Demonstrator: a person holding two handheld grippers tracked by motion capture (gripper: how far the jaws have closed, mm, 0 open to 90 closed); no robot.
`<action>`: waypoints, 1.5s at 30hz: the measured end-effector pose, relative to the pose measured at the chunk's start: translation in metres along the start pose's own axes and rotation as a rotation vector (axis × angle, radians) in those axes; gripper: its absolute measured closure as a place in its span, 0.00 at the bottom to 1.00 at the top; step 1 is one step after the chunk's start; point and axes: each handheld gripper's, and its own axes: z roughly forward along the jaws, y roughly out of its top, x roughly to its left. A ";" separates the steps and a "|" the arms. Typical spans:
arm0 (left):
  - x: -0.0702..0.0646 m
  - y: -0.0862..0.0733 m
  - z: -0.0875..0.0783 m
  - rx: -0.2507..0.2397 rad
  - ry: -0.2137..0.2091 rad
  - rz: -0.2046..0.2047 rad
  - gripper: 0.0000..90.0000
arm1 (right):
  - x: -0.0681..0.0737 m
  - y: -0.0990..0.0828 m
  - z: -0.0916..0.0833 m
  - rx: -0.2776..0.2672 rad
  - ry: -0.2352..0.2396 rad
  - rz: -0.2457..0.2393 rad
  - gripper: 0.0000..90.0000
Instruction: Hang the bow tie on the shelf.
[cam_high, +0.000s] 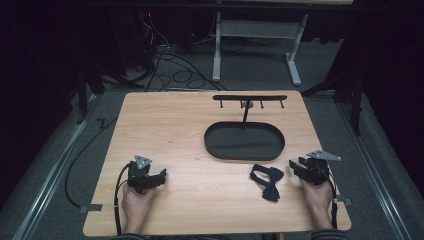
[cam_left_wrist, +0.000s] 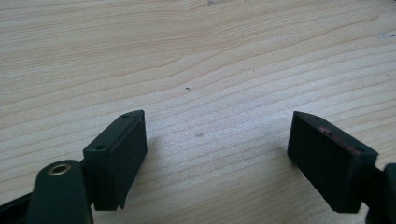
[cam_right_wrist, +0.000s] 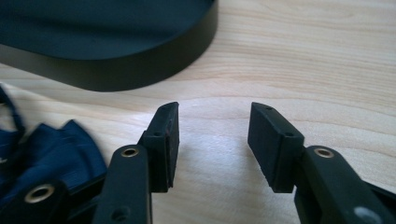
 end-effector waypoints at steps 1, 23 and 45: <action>0.000 0.000 0.000 0.000 0.000 0.000 0.22 | 0.001 0.000 -0.002 -0.006 0.012 -0.005 0.63; 0.000 0.000 0.000 -0.001 0.000 -0.001 0.23 | 0.047 0.014 -0.007 0.003 0.238 -0.102 0.65; 0.000 0.000 -0.001 0.000 -0.002 0.000 0.23 | 0.078 0.019 0.016 0.105 0.311 -0.238 1.00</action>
